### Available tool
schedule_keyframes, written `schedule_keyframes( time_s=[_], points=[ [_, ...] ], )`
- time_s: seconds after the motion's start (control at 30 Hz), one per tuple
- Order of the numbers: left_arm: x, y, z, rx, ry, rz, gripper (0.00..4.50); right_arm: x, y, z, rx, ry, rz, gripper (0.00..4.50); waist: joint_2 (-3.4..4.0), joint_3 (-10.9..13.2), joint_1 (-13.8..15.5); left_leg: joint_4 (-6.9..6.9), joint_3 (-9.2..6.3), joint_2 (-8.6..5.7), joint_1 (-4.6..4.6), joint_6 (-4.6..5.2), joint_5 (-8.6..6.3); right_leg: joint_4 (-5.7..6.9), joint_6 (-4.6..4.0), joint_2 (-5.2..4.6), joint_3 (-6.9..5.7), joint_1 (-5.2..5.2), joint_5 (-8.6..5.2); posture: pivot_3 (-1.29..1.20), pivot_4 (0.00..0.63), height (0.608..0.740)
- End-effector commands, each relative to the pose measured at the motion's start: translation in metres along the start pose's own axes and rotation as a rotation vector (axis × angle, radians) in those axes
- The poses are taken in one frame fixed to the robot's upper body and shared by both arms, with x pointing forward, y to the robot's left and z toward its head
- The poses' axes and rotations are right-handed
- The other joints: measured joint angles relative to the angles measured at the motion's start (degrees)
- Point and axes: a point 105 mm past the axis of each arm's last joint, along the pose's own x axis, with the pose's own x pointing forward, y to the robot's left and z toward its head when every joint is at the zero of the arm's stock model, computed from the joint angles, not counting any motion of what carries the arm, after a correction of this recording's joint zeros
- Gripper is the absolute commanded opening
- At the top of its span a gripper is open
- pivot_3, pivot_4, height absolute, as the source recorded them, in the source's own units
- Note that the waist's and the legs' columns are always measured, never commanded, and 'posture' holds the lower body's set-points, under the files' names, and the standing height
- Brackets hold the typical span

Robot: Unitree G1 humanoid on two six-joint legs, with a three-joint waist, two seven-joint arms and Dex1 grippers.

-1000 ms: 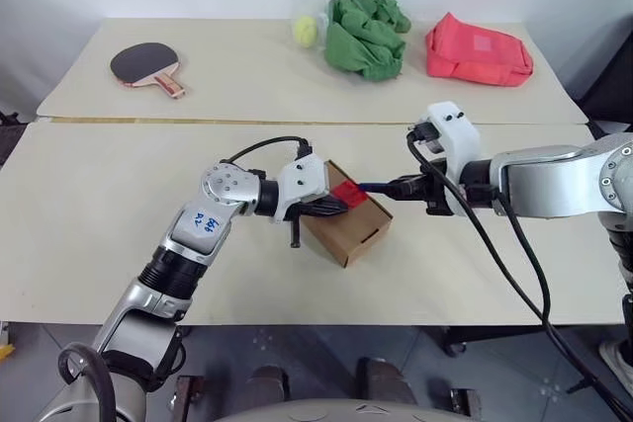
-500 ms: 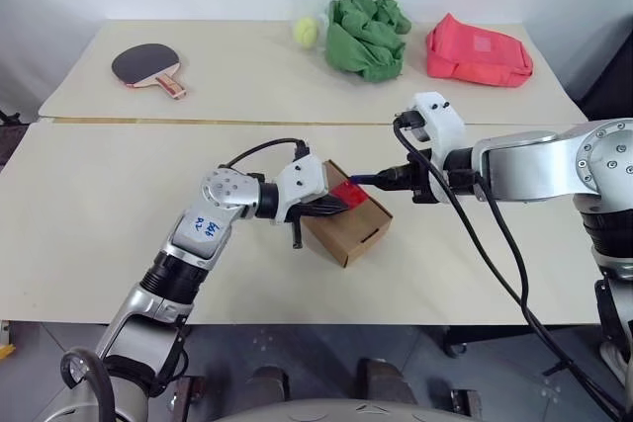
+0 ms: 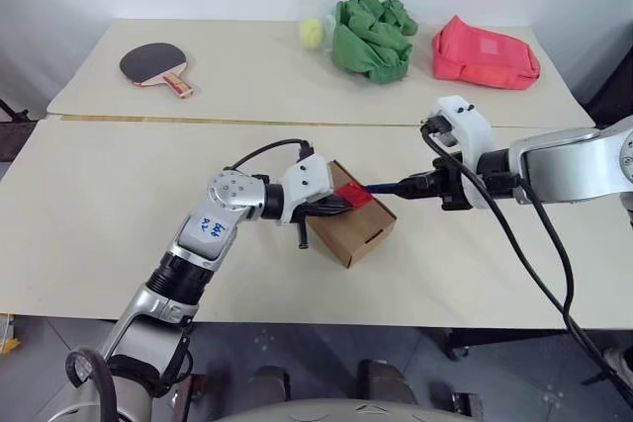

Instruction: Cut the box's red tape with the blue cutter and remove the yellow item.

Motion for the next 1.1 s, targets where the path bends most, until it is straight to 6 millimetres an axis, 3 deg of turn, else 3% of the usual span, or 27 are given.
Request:
schedule_keyframes(
  time_s=[0.03,0.53,0.63,0.8,0.97,1.1],
  points=[
    [0.005,-0.017,-0.058,-0.15,0.201,-0.027,0.0,-0.005,0.012,-0.007,-0.045,0.039,0.065,0.06,0.01,-0.01,0.17,0.0,0.0,0.0,0.01,0.0,0.0,-0.01,0.0,0.0,0.0,0.01,0.0,0.0,0.15,0.74],
    [0.004,-0.017,-0.059,-0.151,0.21,-0.023,0.0,-0.027,0.008,-0.03,-0.082,0.137,0.053,0.06,0.07,-0.05,0.42,-0.02,0.02,0.0,0.04,0.01,-0.01,-0.08,-0.01,0.0,0.01,0.02,-0.01,0.0,0.15,0.74],
    [0.002,-0.016,-0.059,-0.146,0.212,-0.021,0.0,-0.039,0.008,-0.035,-0.093,0.154,0.054,0.06,0.07,-0.05,0.46,-0.03,0.02,0.0,0.04,0.02,-0.01,-0.1,-0.01,0.0,0.02,0.02,-0.01,0.0,0.15,0.74],
    [-0.004,-0.013,-0.056,-0.135,0.194,-0.013,0.0,-0.061,0.01,-0.022,-0.098,0.049,0.061,0.06,0.07,-0.05,0.46,-0.06,0.02,0.0,0.03,0.02,-0.02,-0.14,-0.01,0.01,0.01,0.02,-0.01,0.0,0.15,0.74],
    [-0.019,-0.003,-0.045,-0.127,0.121,0.007,0.0,-0.089,-0.011,0.002,0.025,-0.136,0.058,0.06,0.08,-0.05,0.08,-0.06,0.21,0.05,0.13,0.03,-0.02,-0.08,-0.01,0.04,0.1,0.0,-0.01,0.0,0.15,0.74],
    [-0.033,0.008,-0.032,-0.088,0.058,0.03,0.0,-0.104,-0.048,0.01,0.123,-0.351,0.042,0.06,0.04,-0.03,0.16,-0.1,0.3,0.1,0.16,0.04,-0.02,-0.06,-0.03,0.09,0.17,-0.02,-0.01,0.0,0.15,0.74]
  ],
)
